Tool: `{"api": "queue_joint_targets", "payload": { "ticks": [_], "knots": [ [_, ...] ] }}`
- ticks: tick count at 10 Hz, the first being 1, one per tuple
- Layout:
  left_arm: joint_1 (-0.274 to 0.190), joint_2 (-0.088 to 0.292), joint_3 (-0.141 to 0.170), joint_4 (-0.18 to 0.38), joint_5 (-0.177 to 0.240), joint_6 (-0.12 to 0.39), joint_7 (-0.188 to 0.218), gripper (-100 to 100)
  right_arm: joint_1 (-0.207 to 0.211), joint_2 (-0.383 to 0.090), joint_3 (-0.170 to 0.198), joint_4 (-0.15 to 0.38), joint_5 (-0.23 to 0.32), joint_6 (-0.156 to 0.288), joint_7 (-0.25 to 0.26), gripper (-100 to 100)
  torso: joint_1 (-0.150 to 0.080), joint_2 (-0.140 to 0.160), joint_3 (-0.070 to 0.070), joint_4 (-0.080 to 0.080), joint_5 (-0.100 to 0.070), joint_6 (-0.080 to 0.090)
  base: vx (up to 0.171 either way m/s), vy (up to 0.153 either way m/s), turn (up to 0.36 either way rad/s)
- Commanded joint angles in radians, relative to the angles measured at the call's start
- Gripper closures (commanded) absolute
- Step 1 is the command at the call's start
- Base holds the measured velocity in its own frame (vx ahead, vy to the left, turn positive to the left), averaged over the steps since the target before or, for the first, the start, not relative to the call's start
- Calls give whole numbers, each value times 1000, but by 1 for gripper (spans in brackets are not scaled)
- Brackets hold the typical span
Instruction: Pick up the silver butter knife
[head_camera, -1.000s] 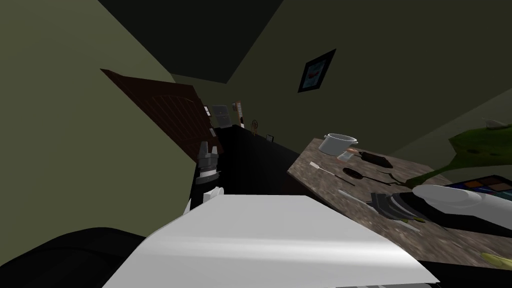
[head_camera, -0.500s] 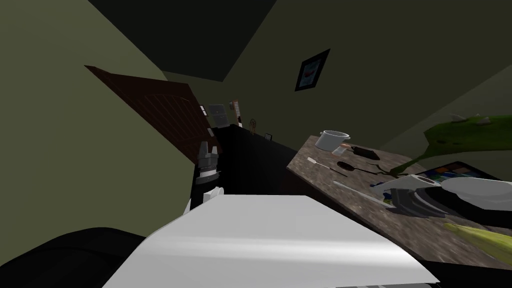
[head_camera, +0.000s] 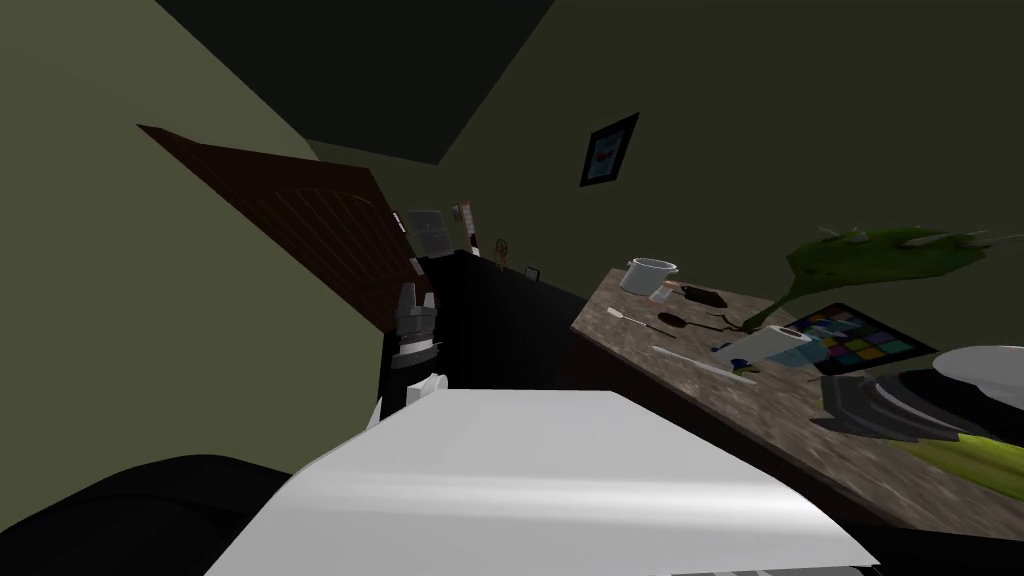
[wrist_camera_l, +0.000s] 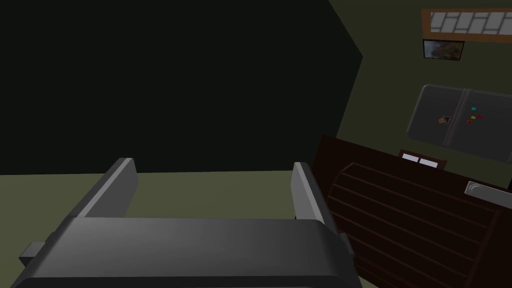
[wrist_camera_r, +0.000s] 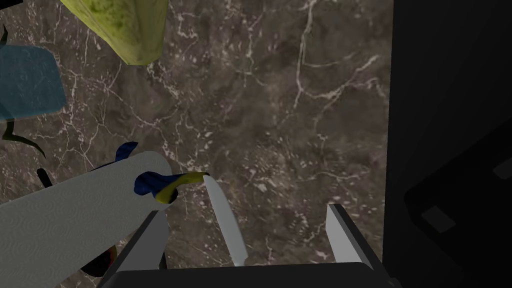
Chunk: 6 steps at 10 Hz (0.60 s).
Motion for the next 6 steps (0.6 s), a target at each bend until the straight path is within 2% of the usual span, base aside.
{"api": "queue_joint_targets", "payload": {
  "ticks": [1,3,4,5,6],
  "knots": [
    [0,0,0,0,0,0,0,0,14,-30,8,-1,-12,1,-5,-100,0,0,0,0,0,0,-23,59,-67],
    [0,0,0,0,0,0,0,0,21,-49,11,3,-13,-3,-10,-100,0,-2,-1,-1,0,0,-10,48,-55],
    [0,0,0,0,0,0,0,0,39,-47,14,1,0,-8,-11,-100,0,-3,-2,-1,0,0,88,47,7],
    [0,0,0,0,0,0,0,0,43,-19,19,-7,11,-5,-8,-100,-1,-8,-5,-2,0,-1,164,25,114],
    [0,0,0,0,0,0,0,0,45,5,23,-16,22,-3,-6,-100,-2,-13,-8,-3,-1,-2,252,-6,181]
  ]
}}
